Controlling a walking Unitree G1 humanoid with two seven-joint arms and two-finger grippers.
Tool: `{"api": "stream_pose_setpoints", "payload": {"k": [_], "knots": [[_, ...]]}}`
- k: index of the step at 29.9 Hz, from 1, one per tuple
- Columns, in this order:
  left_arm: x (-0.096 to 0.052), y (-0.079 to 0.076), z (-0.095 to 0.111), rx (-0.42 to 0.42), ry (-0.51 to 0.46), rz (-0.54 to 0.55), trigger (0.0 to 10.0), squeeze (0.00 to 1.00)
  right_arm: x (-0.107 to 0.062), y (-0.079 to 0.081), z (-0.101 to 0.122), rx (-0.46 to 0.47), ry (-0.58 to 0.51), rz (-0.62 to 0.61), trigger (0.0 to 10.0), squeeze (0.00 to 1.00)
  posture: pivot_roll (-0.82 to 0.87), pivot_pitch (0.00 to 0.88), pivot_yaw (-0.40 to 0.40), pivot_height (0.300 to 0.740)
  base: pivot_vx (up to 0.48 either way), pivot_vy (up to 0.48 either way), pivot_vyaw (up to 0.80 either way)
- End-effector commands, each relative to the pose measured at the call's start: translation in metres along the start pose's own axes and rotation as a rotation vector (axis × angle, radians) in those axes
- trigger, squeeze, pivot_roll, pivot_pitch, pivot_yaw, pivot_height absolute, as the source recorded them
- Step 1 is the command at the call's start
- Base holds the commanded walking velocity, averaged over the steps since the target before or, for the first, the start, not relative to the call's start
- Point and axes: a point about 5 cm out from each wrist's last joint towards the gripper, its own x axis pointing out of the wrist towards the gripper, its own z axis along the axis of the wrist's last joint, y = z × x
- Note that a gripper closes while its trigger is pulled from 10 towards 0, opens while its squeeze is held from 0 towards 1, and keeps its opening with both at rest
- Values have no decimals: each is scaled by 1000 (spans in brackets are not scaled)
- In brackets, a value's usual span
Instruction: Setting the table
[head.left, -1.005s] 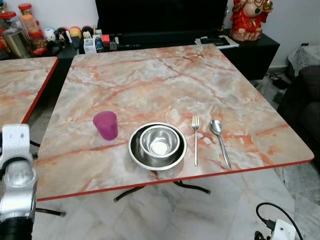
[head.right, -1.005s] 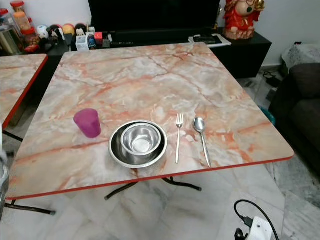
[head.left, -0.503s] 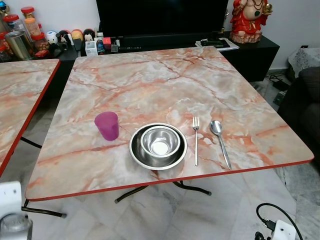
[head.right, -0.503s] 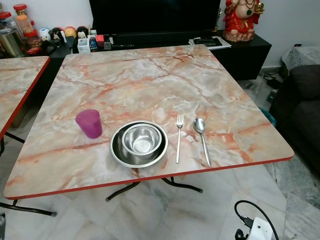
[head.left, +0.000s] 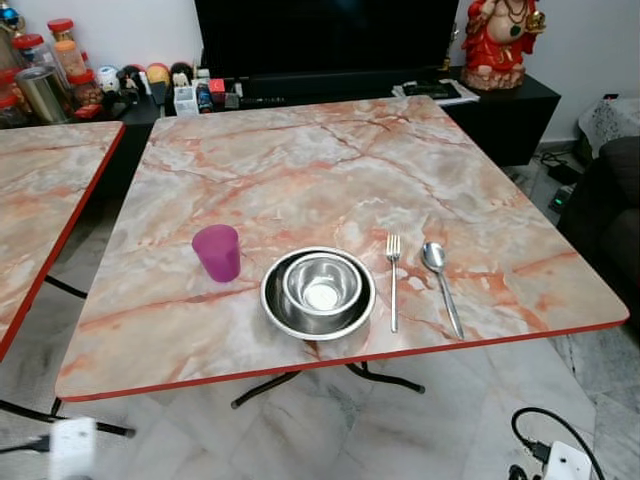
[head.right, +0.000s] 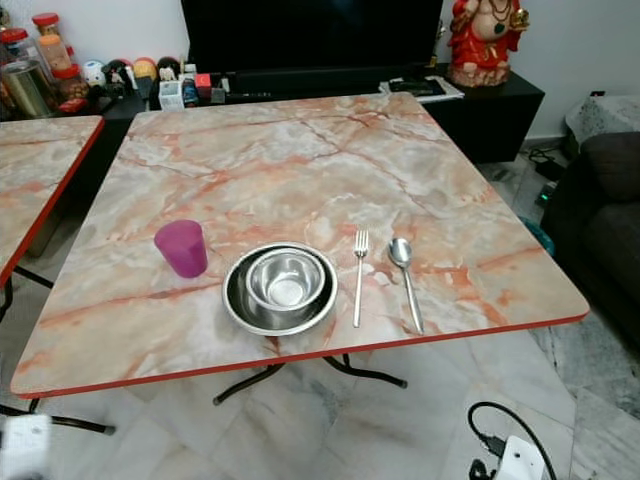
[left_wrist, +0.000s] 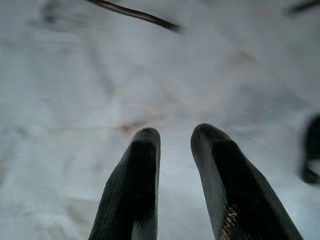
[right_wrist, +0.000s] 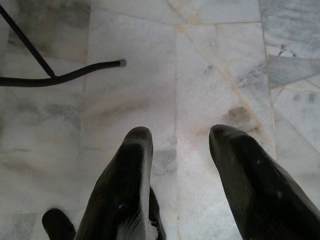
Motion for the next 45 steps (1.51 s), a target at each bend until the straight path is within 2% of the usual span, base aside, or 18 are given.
{"api": "stream_pose_setpoints", "payload": {"k": [1, 5, 6, 10, 17, 24, 32, 45], "knots": [[0, -12, 2, 42, 17, -89, 10000, 0, 0, 0, -1, -1, 11, 2, 10000, 0, 62, 0, 20, 736, 0, 0, 0], [0, -25, 4, 58, 5, -148, 10000, 0, 0, -1, -1, -1, 12, 1, 10000, 0, 61, 8, 16, 736, 0, 0, 0], [-1, -33, 8, 42, -36, -191, 10000, 0, 0, -1, -1, 3, 14, 3, 10000, 0, 57, 10, 14, 736, 0, 0, 0], [-1, -38, 10, 4, -63, -229, 10000, 0, 0, 0, 0, 6, 14, 4, 10000, 0, 46, 17, 11, 736, 0, 0, 0], [-1, -45, 4, 67, -48, -247, 10000, 0, 0, -1, 0, 11, 17, -2, 10000, 0, 40, 24, 10, 736, 0, 0, 0], [-3, -49, -6, 88, -35, -245, 10000, 0, 0, -2, -1, 8, 23, -5, 10000, 0, 37, 29, 7, 736, 0, -119, 0], [-3, -45, -22, 100, 2, -236, 10000, 0, 0, -2, -2, 10, 40, -1, 10000, 0, 37, 29, 7, 736, 0, -280, -97], [-2, -34, -27, 98, 22, -215, 10000, 0, 0, -2, 0, 1, 34, -6, 10000, 0, 40, 25, 4, 736, 0, -279, -60]]}}
